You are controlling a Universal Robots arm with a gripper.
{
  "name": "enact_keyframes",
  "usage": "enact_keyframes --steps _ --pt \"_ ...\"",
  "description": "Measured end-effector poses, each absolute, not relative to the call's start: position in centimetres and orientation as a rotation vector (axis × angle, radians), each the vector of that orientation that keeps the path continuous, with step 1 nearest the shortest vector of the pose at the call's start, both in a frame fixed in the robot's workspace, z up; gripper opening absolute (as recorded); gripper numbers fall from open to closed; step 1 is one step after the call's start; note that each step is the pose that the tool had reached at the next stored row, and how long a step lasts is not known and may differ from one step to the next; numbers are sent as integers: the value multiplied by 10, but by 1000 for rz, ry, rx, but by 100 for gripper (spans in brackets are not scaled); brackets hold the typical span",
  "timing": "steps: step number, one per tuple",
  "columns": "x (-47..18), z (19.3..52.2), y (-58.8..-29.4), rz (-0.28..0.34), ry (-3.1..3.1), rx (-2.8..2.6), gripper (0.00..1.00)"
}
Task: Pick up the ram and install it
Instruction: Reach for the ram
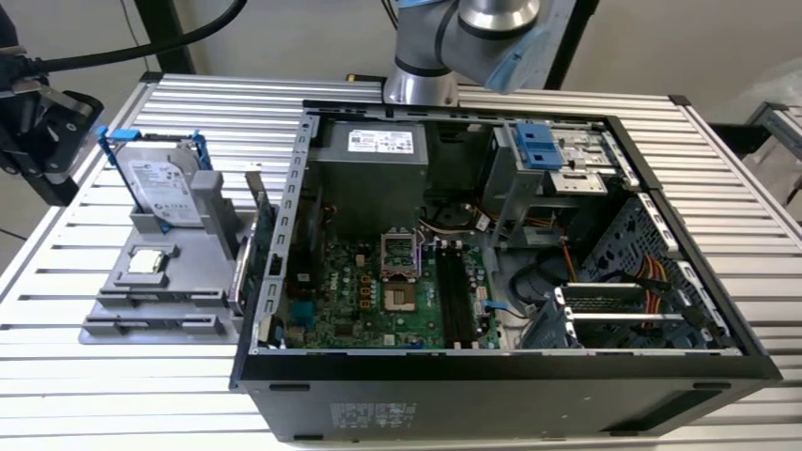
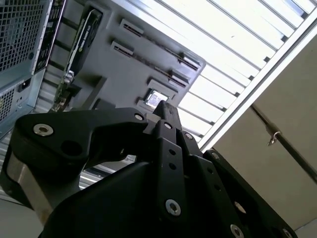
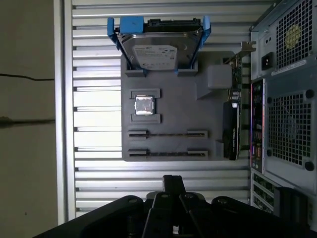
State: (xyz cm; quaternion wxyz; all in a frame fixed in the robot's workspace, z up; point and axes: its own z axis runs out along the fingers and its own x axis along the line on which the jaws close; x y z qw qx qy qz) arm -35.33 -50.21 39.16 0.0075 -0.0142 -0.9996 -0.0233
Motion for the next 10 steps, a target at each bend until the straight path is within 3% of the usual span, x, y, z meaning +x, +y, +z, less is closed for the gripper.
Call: enact_keyframes --steps 10 --pt "-353 392 -502 -73 -3127 -44 0"
